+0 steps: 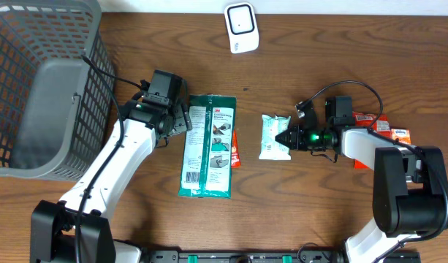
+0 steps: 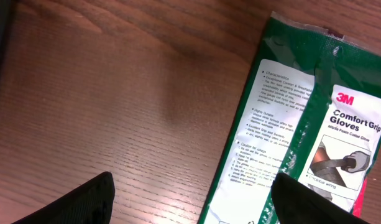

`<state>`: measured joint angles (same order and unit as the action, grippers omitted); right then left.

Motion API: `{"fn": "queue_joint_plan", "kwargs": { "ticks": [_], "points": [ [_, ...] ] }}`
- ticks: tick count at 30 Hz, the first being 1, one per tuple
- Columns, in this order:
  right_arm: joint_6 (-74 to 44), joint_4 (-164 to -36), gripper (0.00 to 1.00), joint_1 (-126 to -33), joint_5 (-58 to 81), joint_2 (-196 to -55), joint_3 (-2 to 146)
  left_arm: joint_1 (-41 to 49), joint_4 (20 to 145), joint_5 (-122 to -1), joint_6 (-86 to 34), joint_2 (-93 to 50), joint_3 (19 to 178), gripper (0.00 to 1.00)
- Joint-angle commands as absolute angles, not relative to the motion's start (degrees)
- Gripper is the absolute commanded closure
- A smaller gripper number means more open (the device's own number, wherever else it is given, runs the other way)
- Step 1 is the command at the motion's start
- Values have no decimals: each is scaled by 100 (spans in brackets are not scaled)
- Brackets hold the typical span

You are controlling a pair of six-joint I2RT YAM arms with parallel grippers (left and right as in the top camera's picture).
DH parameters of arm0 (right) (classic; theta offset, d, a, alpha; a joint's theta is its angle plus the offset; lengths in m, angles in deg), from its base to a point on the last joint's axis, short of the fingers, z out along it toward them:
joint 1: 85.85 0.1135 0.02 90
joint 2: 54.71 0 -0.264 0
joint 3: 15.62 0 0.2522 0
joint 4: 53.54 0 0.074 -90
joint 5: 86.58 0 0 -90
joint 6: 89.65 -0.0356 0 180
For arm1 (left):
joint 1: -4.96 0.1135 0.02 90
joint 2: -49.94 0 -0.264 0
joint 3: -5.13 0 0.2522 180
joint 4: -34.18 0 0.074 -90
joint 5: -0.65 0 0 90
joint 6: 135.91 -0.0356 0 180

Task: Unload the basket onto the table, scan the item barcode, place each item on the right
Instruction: 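Retract the left arm back beside the basket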

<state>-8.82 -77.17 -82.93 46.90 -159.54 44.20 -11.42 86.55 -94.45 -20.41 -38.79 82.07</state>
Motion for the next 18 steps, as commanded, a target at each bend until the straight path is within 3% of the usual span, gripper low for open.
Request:
{"fn": "queue_joint_plan", "kwargs": {
  "ticks": [1,10,18],
  "points": [
    [-884,-7813,99,-8243,4445,-15884,4416,-1118,8670,-9541,-2056,-3780,8216,18],
    [-834,-8119,99,-8248,4428,-15504,4549,-1118,8670,-9541,-2056,-3780,8216,18],
    [-417,-10191,99,-8184,3241,-14088,5548,-1118,8670,-9541,-2056,-3780,8216,18]
  ]
}}
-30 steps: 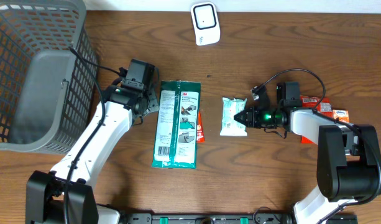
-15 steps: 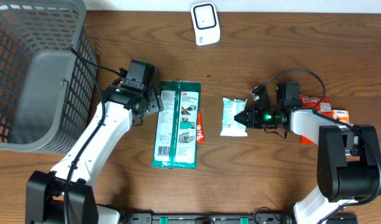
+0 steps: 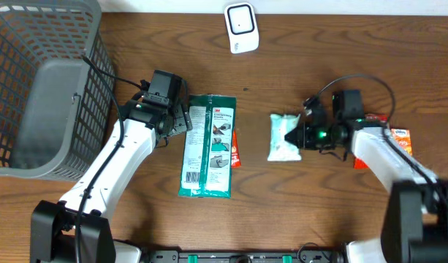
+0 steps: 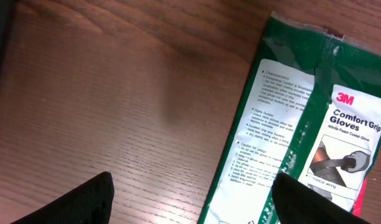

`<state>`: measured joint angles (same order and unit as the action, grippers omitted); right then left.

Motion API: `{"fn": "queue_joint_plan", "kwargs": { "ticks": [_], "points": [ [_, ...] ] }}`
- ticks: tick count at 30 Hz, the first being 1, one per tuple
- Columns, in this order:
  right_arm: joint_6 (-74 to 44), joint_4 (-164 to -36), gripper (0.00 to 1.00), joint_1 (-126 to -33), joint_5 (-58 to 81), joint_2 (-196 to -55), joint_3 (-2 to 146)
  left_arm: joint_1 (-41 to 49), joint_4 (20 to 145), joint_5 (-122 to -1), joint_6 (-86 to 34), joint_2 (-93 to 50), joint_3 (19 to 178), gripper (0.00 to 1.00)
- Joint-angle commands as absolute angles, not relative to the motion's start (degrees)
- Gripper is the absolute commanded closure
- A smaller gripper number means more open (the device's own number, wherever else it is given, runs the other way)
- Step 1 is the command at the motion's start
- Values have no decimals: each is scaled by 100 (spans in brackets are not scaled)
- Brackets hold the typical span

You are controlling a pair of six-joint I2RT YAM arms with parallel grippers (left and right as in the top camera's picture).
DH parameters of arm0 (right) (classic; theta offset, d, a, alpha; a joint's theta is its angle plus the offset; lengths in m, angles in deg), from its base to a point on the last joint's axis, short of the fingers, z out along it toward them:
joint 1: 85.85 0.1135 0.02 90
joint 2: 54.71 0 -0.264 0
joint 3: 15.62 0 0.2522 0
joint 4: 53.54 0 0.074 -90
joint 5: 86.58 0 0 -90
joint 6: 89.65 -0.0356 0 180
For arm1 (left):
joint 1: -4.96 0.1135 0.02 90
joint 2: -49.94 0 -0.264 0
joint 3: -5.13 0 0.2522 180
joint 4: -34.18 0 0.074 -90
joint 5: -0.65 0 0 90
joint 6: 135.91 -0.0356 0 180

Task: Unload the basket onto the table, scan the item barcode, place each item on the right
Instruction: 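Retract the left arm back beside the basket, then lift the wet-wipes pack up to the white scanner with the right gripper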

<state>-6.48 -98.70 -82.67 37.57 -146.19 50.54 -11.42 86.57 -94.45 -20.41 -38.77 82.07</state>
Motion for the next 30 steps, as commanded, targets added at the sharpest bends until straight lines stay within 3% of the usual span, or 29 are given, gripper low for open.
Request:
{"fn": "queue_joint_plan", "kwargs": {
  "ticks": [1,11,18,25,30],
  "points": [
    [-410,-10510,99,-8169,3057,-13959,5742,-1118,8670,-9541,-2056,-3780,8216,18],
    [-685,-13312,99,-7865,1674,-13756,8717,-1118,8670,-9541,-2059,-3780,8216,18],
    [-935,-14136,99,-7458,1114,-14210,10973,-1118,8670,-9541,-2056,-3780,8218,18],
    [-967,-15172,99,-6951,177,-15668,13615,-1118,8670,-9541,-2056,-3780,8216,18],
    [-670,-14976,99,-6621,-422,-16496,14273,-1118,8670,-9541,-2056,-3780,8218,18]
  ]
}}
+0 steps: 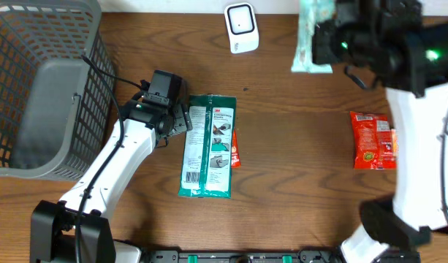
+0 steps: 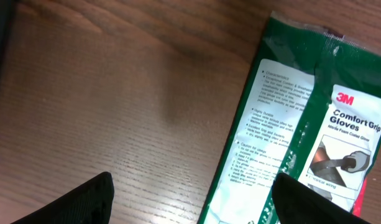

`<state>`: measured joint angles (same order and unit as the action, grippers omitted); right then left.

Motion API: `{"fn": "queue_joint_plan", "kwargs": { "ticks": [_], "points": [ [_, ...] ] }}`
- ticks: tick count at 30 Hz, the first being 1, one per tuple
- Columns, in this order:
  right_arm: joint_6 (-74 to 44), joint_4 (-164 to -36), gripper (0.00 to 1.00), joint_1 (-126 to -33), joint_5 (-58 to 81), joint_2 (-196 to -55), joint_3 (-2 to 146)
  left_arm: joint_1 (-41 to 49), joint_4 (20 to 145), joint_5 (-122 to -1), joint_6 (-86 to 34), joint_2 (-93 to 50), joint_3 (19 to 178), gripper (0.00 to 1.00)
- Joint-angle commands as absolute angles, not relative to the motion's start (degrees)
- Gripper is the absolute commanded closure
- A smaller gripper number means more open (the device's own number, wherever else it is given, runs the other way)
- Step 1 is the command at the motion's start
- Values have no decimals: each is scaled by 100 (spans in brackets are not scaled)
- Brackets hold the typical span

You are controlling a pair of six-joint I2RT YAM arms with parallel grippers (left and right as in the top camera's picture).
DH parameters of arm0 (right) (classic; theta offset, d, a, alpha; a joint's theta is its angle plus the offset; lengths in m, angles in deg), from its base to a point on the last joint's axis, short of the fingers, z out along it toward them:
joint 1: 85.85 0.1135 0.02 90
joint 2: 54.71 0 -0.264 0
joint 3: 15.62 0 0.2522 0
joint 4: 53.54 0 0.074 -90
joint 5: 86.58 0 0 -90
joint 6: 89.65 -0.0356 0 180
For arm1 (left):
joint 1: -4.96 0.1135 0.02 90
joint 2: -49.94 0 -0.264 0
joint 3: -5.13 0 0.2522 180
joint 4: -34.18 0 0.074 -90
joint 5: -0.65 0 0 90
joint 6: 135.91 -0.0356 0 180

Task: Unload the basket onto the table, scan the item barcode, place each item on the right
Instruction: 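Lift the wet-wipes pack up to the white scanner with the right gripper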

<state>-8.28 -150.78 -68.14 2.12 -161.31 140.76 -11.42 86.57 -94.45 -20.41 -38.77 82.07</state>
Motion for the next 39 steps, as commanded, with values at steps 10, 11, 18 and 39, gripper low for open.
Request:
{"fn": "queue_joint_plan", "kwargs": {
  "ticks": [10,11,18,39],
  "points": [
    [976,-13243,99,-5808,-2306,-17983,14271,-1118,8670,-9541,-2059,-3780,8216,18],
    [1168,-13004,99,-5741,-2466,-18136,14271,-1118,8670,-9541,-2059,-3780,8216,17],
    [3502,-11446,99,-5426,-3563,-19272,14271,-1118,8670,-9541,-2056,-3780,8218,18],
    [5789,-7804,99,-5319,-4260,-20815,14267,-1118,8670,-9541,-2056,-3780,8216,18]
  ]
}}
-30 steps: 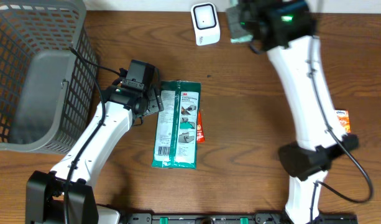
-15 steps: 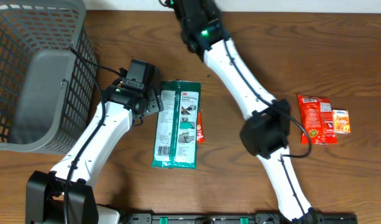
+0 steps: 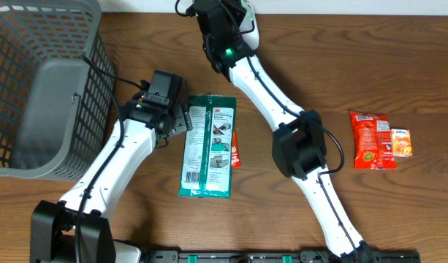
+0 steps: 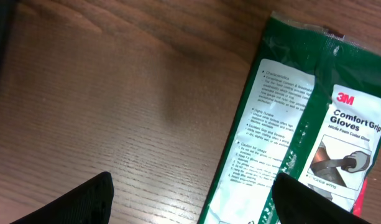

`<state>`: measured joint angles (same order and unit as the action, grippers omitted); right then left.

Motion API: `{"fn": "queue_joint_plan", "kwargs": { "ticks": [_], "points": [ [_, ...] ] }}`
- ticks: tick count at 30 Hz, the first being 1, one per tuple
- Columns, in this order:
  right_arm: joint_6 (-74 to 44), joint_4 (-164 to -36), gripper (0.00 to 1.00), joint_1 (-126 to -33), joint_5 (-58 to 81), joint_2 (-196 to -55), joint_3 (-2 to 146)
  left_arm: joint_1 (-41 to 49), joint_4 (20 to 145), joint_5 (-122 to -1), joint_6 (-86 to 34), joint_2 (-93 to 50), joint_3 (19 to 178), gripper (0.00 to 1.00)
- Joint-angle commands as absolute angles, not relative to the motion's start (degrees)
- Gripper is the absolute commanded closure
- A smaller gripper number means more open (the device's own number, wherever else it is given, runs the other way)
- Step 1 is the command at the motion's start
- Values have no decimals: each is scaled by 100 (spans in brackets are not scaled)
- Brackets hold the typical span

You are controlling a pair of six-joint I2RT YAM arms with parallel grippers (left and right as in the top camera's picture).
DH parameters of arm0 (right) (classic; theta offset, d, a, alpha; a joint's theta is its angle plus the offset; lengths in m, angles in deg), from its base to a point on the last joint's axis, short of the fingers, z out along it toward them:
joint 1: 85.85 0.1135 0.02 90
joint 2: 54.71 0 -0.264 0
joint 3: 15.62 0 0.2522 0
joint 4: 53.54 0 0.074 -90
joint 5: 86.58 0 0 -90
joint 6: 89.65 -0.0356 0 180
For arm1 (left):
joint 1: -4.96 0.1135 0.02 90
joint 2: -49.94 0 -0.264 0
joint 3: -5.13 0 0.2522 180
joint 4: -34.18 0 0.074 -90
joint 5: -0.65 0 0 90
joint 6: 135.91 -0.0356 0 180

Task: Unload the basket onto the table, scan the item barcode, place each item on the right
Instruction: 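Lift the wet-wipes pack up to the white scanner with the right gripper, then hold the wet-wipes pack's barcode against the white scanner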

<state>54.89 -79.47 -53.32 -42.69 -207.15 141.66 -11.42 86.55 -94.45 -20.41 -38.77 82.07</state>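
Observation:
The white scanner (image 3: 251, 29) stands at the table's far edge, mostly covered by my right arm. That arm reaches from the front of the table up to it, and my right gripper (image 3: 215, 14) sits over the scanner's left side; its jaws cannot be made out. The pale wipes packet is hidden. A green 3M gloves pack (image 3: 207, 145) lies flat in the middle, and it also fills the right of the left wrist view as the gloves pack (image 4: 314, 124). My left gripper (image 3: 185, 120) rests open by its upper left edge, with the left gripper (image 4: 193, 182) holding nothing.
A grey mesh basket (image 3: 33, 88) fills the far left. A red snack packet (image 3: 368, 139) and a small orange box (image 3: 401, 142) lie at the right. My right arm's elbow (image 3: 302, 146) hangs over the table's middle.
My right gripper has moved from the far right edge, where it held the pale packet up high, to the left over the scanner. The packet no longer shows. The left arm is unchanged.
My right gripper was at the pale wipes packet lying right of the gloves pack. Then it had shifted the packet slightly right. Later it held the packet high near the far edge, right of the scanner. Now it is over the scanner. The left arm stayed still.

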Motion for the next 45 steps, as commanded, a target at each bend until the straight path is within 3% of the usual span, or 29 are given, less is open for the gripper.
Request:
{"fn": "queue_joint_plan", "kwargs": {
  "ticks": [1,10,32,45],
  "points": [
    [5830,-7796,99,-5325,-4166,-20842,14267,-1118,8670,-9541,-2059,-3780,8218,18],
    [5775,-7763,99,-5417,-3777,-21154,14262,-1118,8672,-9541,-2056,-3780,8216,18],
    [5563,-9112,99,-5415,-2781,-21268,14245,-1118,8672,-9541,-2056,-3780,8218,17],
    [5572,-7254,99,-5487,-3705,-21253,14247,-1118,8670,-9541,-2056,-3780,8216,18]
  ]
}}
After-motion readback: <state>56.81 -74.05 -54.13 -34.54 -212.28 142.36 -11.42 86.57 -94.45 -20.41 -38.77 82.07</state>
